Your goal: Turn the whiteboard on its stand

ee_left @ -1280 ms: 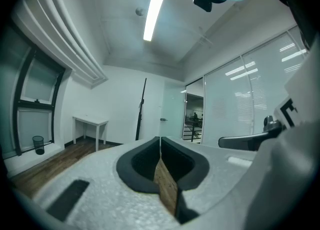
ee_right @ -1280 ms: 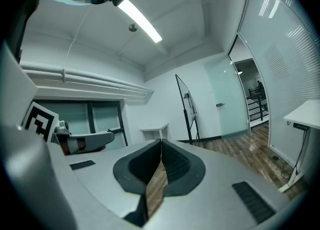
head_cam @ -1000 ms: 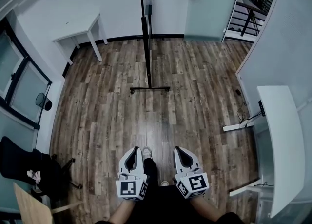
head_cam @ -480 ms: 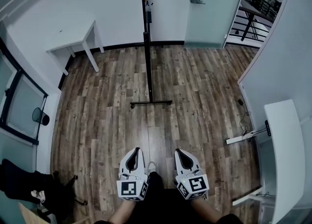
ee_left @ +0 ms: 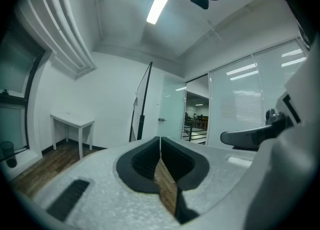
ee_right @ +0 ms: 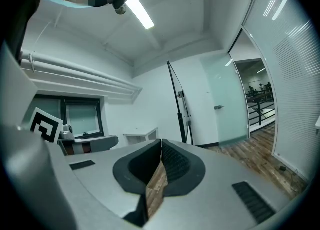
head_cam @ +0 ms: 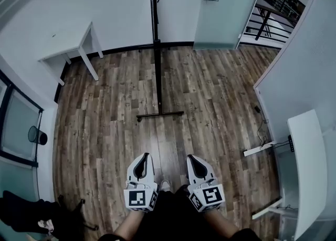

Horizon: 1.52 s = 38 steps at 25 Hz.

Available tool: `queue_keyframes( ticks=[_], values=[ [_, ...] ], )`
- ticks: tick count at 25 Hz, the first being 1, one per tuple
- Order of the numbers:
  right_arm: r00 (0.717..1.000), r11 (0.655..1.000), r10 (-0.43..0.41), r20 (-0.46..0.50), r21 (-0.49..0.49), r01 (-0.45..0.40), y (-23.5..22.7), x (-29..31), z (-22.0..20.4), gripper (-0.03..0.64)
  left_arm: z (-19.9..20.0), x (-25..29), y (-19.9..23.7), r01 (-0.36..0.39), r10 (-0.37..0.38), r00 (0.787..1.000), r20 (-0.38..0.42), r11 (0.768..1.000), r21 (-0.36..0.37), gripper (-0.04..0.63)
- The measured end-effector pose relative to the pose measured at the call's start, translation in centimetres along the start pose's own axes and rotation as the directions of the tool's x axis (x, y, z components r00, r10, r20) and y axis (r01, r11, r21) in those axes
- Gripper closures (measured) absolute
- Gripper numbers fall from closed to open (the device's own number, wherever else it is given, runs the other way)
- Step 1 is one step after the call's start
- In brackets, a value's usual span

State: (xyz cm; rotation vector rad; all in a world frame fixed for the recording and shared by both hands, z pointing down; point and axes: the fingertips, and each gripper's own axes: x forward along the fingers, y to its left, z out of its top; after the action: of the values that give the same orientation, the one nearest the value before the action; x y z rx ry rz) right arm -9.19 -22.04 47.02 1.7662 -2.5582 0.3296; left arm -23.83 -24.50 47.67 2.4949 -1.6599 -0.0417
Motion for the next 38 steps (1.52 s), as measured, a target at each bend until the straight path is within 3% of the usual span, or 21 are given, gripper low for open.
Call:
queue_keyframes(
  ticks=[13,27,38],
  values=[
    [0.999,1.0,-0.005,0.033,0.011,0.005,-3.8,10.1,0.7,0.603,-0.6,8.5,4.9,-0.017,0.017,1.0,0.006,1.0,0.0,0.572],
    [0.998,0.998,0.056,0.025,0.004,-0.056,-12.0,24.4,5.7,0.603,1.5,26.1,7.9,-0.076,0.076,0.997,0.008,0.997,0.023,0.572],
    [0.997,0.997,0.075,-0.014,0.003,-0.075,-19.1,32.6,7.0,0.603,0.0,39.5,9.5,-0.098,0.099,0.995,-0.022,0.995,0.028,0.57]
  ],
)
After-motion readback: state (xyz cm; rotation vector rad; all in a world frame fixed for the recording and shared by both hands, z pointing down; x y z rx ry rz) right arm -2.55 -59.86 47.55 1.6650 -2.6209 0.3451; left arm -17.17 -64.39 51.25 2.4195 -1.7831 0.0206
